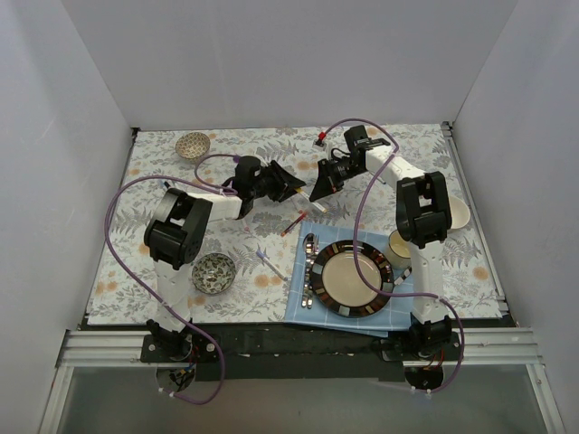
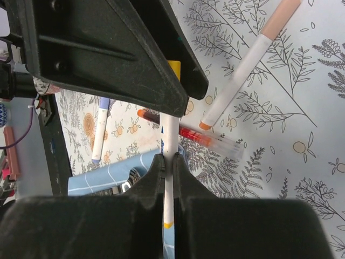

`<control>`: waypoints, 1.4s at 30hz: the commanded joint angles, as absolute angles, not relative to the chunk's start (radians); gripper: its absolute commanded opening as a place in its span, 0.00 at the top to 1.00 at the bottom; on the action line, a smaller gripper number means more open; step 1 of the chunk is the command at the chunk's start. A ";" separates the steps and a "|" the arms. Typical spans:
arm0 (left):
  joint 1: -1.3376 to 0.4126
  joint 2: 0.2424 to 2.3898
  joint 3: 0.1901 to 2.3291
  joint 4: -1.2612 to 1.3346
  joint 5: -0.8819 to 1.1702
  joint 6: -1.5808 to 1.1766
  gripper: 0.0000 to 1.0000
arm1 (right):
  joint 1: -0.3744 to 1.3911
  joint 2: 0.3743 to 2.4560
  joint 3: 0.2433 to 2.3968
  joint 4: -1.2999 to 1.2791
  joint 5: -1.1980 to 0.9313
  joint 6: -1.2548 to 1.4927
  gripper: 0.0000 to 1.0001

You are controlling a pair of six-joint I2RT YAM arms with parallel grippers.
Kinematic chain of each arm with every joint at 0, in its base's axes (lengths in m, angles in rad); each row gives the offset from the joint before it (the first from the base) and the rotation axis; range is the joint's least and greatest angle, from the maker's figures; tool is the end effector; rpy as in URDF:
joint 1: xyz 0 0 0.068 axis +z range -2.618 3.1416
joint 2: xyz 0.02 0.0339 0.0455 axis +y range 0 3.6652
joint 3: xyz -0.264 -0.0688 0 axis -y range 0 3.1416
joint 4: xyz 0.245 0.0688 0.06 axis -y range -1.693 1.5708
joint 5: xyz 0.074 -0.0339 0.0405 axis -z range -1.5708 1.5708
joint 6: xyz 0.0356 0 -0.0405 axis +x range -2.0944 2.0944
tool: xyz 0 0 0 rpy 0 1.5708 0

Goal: Open the pen caps

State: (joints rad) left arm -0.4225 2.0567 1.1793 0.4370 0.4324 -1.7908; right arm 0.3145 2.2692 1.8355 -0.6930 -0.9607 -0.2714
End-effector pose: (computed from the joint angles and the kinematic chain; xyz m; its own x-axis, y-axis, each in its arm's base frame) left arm 0.3972 -0.1949 0.1515 -0.6159 -0.6946 0.3717 -0.5361 0.0238 -0.8438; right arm 0.4454 0.1756 0.1819 -0.6900 -0.3860 -0.6123 -0.7236 0.3451 0.5978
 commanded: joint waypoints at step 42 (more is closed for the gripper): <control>-0.035 1.602 1.275 0.263 0.225 -1.511 1.00 | 0.362 2.034 1.702 -0.668 -0.852 -0.301 0.99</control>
